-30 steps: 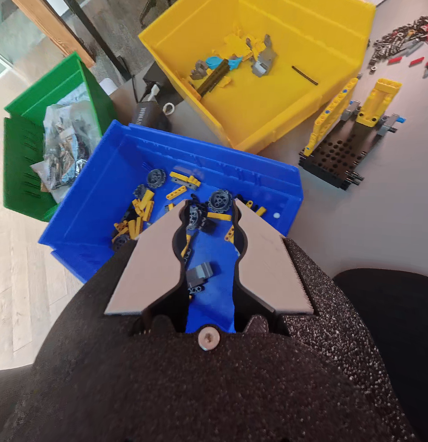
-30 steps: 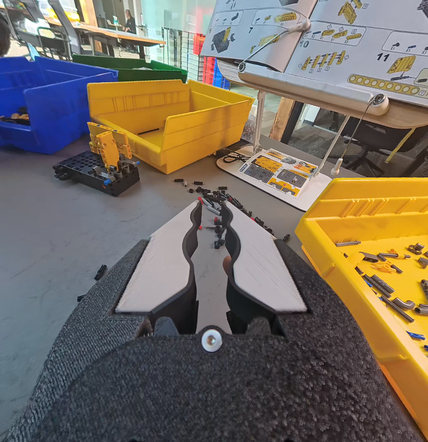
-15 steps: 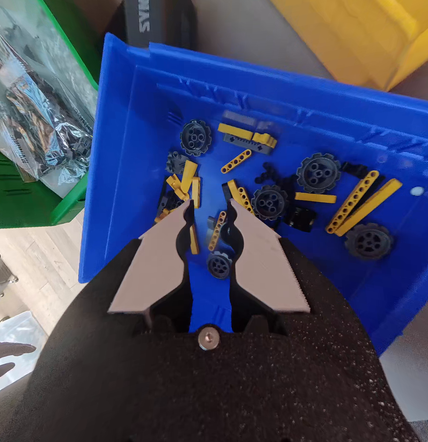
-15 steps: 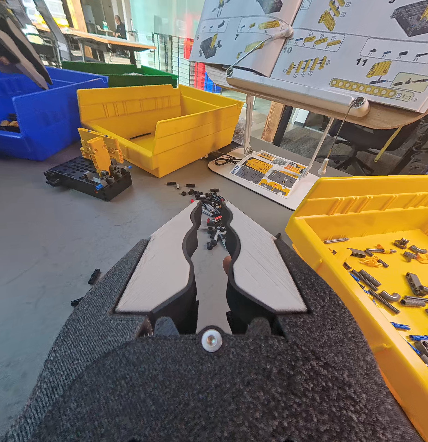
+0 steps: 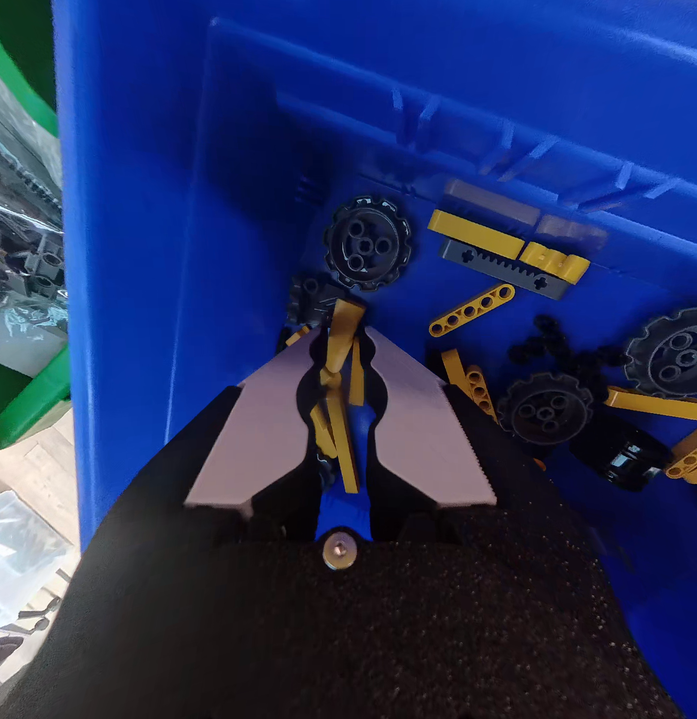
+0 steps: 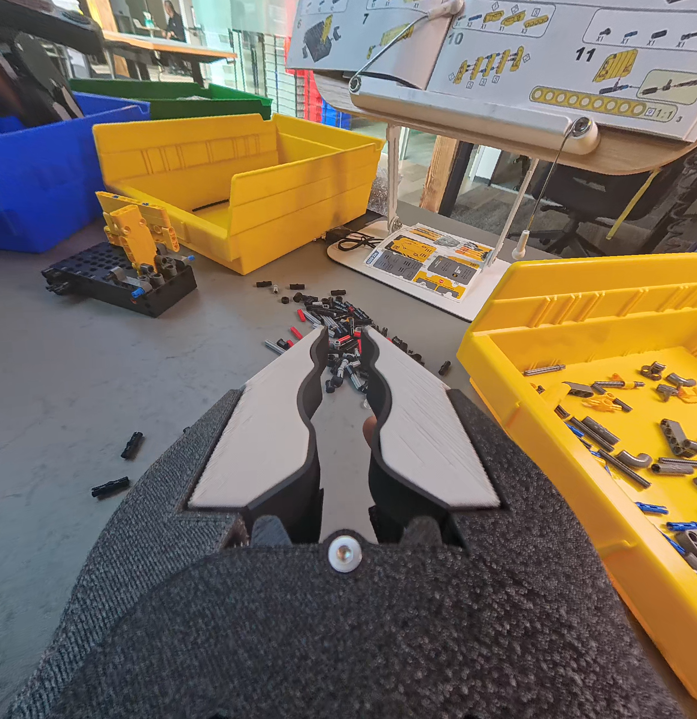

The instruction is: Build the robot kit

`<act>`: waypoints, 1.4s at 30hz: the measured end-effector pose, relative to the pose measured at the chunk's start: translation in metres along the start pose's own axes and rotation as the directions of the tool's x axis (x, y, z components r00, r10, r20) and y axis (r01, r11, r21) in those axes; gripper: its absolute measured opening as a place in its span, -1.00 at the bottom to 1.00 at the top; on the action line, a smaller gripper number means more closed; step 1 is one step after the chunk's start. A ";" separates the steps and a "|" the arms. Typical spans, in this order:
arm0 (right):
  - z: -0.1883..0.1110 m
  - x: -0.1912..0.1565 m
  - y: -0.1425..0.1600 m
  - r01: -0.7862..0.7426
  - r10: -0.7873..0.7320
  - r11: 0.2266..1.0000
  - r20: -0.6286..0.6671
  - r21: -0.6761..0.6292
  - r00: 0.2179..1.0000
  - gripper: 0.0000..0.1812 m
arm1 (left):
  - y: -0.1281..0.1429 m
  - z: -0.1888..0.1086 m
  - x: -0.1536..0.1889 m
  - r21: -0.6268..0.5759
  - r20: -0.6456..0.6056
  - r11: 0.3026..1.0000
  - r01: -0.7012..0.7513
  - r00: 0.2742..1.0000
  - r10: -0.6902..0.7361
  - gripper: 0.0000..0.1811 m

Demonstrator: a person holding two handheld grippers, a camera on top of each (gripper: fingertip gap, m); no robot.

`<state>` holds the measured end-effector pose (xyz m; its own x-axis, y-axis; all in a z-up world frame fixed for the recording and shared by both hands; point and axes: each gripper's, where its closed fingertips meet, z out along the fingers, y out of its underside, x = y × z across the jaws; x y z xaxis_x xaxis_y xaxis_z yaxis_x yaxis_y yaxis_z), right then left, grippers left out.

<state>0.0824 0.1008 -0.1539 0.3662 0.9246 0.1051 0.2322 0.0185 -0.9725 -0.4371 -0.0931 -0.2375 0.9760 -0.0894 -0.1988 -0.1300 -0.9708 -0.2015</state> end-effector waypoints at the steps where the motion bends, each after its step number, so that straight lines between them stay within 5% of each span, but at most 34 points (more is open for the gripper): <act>1: 0.001 0.000 0.001 -0.002 0.002 1.000 0.000 -0.004 1.000 -0.82 | -0.001 0.001 0.000 0.001 0.003 1.000 -0.005 1.000 0.005 -0.84; 15: -0.001 0.001 -0.002 -0.006 0.006 1.000 0.001 0.008 1.000 -0.83 | -0.003 -0.035 0.007 0.071 0.073 0.997 -0.039 0.997 0.034 -0.87; 22: -0.008 -0.002 -0.015 0.017 -0.017 0.999 0.002 0.046 1.000 -0.83 | -0.025 -0.105 0.017 0.352 0.155 0.936 -0.009 0.987 -0.049 -0.87; 24: -0.009 -0.005 -0.018 0.015 -0.016 0.998 0.010 0.061 1.000 -0.83 | -0.048 -0.141 0.043 0.541 0.110 0.841 -0.007 0.992 -0.063 -0.87; 27: -0.008 -0.013 -0.020 0.015 -0.018 0.997 0.041 0.072 0.999 -0.82 | -0.082 -0.205 0.109 0.793 -0.013 0.609 0.012 1.000 -0.003 -0.87; 32: -0.009 -0.036 -0.025 0.053 -0.065 0.993 0.117 0.107 0.991 -0.80 | -0.105 -0.249 0.236 0.939 -0.218 0.310 0.149 0.955 0.201 -0.88; 38: -0.012 -0.080 -0.047 0.065 -0.106 0.984 0.255 0.163 0.961 -0.79 | -0.127 -0.222 0.318 0.941 -0.307 0.243 0.234 0.894 0.327 -0.88; 42: -0.011 -0.107 -0.070 0.118 -0.180 0.973 0.328 0.199 0.927 -0.79 | -0.135 -0.202 0.345 0.954 -0.190 0.291 0.078 0.905 0.380 -0.89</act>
<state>0.0368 -0.0040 -0.0953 0.0020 0.9790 0.2038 0.0894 0.2028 -0.9751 -0.0473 -0.0384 -0.0848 0.8671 -0.4925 -0.0745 -0.1289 -0.0774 -0.9886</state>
